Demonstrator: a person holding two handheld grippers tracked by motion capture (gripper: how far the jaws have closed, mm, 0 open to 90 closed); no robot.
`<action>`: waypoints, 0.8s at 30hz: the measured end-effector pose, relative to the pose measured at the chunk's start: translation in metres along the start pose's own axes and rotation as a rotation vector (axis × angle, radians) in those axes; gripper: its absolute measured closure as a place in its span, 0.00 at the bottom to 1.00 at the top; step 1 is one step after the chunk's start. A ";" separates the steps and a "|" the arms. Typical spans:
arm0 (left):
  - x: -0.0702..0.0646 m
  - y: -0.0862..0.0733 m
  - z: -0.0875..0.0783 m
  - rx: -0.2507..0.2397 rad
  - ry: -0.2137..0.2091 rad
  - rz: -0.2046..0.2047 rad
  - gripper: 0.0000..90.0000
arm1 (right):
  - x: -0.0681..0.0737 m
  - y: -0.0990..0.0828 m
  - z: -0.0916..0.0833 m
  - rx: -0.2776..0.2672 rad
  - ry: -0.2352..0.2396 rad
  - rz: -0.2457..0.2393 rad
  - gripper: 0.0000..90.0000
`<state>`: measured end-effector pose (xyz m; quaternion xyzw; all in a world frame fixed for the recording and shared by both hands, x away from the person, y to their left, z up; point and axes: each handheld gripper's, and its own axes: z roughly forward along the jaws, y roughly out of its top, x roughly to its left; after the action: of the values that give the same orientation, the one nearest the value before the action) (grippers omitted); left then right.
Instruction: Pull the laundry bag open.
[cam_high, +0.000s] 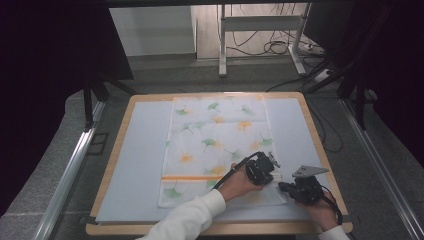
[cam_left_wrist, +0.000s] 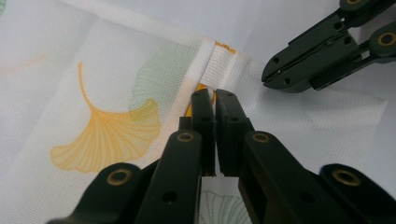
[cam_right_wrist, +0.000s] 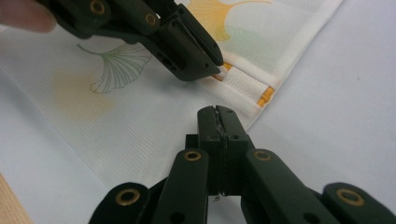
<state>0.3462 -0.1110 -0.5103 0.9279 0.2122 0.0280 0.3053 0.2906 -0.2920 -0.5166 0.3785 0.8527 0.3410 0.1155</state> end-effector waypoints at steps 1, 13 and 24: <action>0.002 0.000 0.000 -0.003 -0.016 -0.018 0.98 | 0.000 0.000 0.000 0.000 0.000 0.000 0.99; 0.017 0.000 -0.001 0.003 -0.092 -0.080 1.00 | 0.000 0.000 0.000 -0.004 0.005 0.006 0.99; 0.017 0.003 -0.003 -0.016 -0.114 -0.118 1.00 | -0.001 0.000 0.000 -0.003 0.008 0.006 0.99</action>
<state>0.3625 -0.1041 -0.5071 0.9115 0.2484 -0.0410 0.3252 0.2913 -0.2928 -0.5168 0.3793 0.8516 0.3443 0.1116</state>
